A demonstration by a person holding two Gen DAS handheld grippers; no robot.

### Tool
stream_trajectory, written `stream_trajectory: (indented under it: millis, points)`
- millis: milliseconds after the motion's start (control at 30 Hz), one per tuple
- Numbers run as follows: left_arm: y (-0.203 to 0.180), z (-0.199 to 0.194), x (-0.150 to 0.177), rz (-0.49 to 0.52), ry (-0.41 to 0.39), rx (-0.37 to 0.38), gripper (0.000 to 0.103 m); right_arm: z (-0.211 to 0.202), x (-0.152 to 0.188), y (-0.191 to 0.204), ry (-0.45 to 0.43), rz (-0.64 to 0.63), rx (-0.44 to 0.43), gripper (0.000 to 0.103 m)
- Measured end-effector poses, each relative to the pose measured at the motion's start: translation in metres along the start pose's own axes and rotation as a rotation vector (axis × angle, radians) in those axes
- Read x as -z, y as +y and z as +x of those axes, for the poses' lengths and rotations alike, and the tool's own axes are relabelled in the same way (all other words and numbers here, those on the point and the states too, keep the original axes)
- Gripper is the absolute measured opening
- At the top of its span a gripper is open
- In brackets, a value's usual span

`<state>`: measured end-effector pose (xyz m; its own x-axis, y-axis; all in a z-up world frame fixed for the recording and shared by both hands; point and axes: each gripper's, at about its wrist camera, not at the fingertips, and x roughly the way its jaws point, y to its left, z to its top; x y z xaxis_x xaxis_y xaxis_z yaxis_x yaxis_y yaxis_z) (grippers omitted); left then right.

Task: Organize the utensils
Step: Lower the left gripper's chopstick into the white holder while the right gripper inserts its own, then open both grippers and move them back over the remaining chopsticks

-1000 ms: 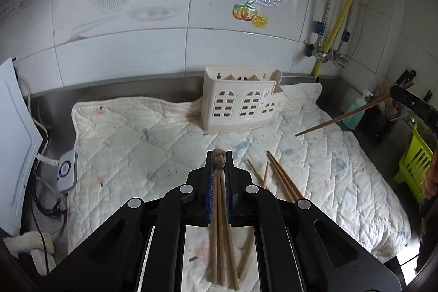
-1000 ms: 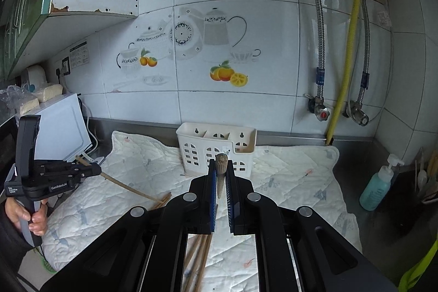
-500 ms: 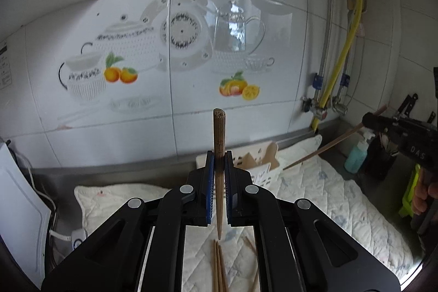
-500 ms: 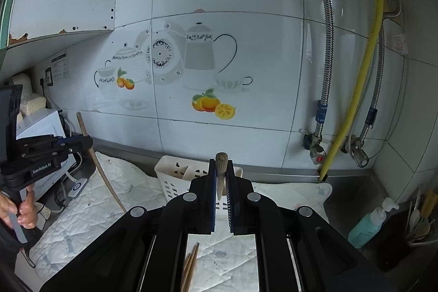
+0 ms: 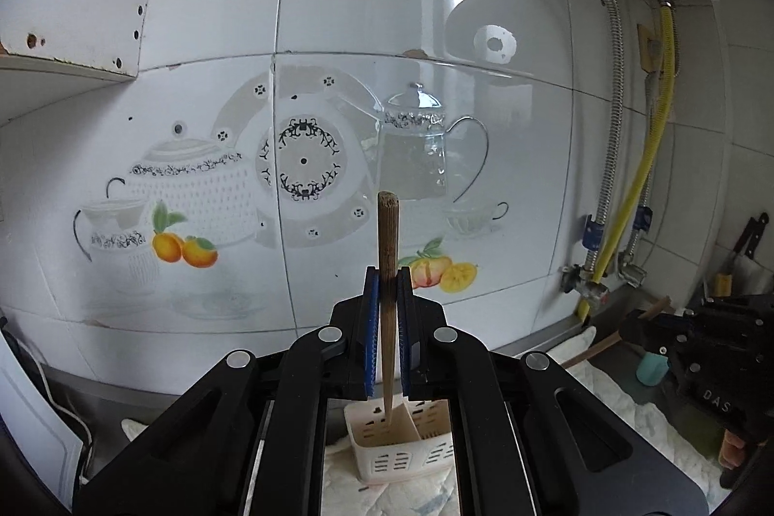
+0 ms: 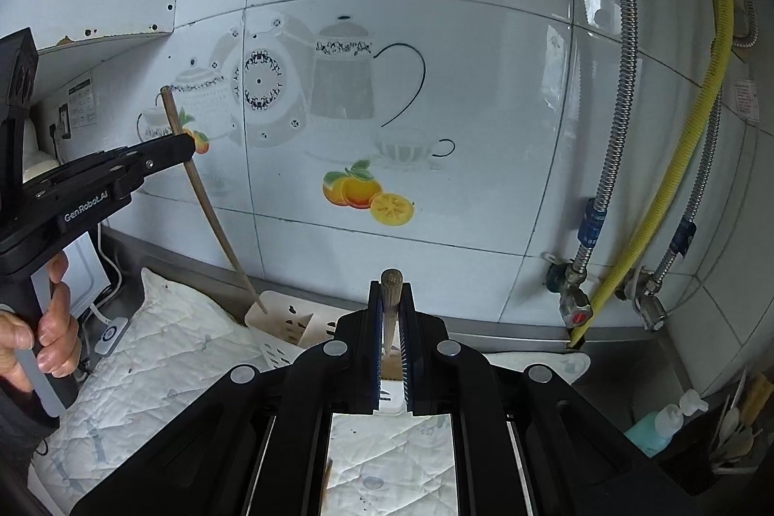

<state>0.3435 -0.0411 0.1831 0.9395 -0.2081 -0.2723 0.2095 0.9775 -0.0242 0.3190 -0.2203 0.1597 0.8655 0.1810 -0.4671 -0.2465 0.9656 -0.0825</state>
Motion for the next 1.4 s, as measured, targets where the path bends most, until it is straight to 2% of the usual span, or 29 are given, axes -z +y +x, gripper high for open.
stream_trajectory:
  millis: [267, 433, 533, 567, 633, 700, 733, 767, 867, 967, 1033, 1133, 1400]
  points:
    - [0.011, 0.046, 0.022, -0.033, 0.114, -0.012, 0.006, 0.036, 0.009, 0.001, 0.067, -0.006, -0.002, 0.007]
    - [0.016, 0.053, 0.031, -0.037, 0.15, -0.005, 0.006, 0.045, 0.013, 0.002, 0.077, 0.003, -0.012, 0.008]
    - [0.014, 0.047, 0.032, -0.022, 0.149, 0.001, 0.009, 0.04, 0.015, 0.004, 0.066, 0.0, -0.006, 0.021]
    - [0.013, 0.043, 0.032, -0.015, 0.147, 0.003, 0.009, 0.037, 0.015, 0.005, 0.057, -0.002, -0.001, 0.026]
    - [0.01, 0.035, 0.032, -0.003, 0.142, 0.012, 0.01, 0.028, 0.016, 0.008, 0.039, -0.007, 0.002, 0.027]
    - [0.006, 0.024, 0.033, 0.014, 0.137, 0.006, 0.019, 0.016, 0.017, 0.011, 0.022, -0.006, 0.001, 0.03]
    - [0.005, 0.018, 0.034, 0.023, 0.131, -0.003, 0.028, 0.009, 0.018, 0.012, 0.01, -0.008, 0.004, 0.031]
    - [0.004, 0.011, 0.035, 0.03, 0.126, -0.01, 0.032, 0.002, 0.02, 0.014, -0.001, -0.009, 0.007, 0.033]
    - [0.003, -0.01, 0.039, 0.033, 0.124, -0.01, 0.035, -0.019, 0.027, 0.019, -0.024, -0.004, -0.008, 0.037]
    - [-0.002, -0.033, 0.047, 0.068, 0.116, -0.028, 0.042, -0.038, 0.038, 0.027, -0.045, -0.01, -0.009, 0.043]
    - [-0.003, -0.05, 0.055, 0.079, 0.111, -0.023, 0.043, -0.05, 0.047, 0.034, -0.055, -0.022, -0.001, 0.043]
    - [-0.001, -0.076, 0.068, 0.07, 0.112, -0.024, 0.055, -0.068, 0.063, 0.045, -0.066, -0.037, 0.006, 0.049]
    - [0.009, -0.132, 0.112, 0.045, 0.135, -0.024, 0.055, -0.097, 0.117, 0.064, -0.047, -0.038, -0.002, 0.05]
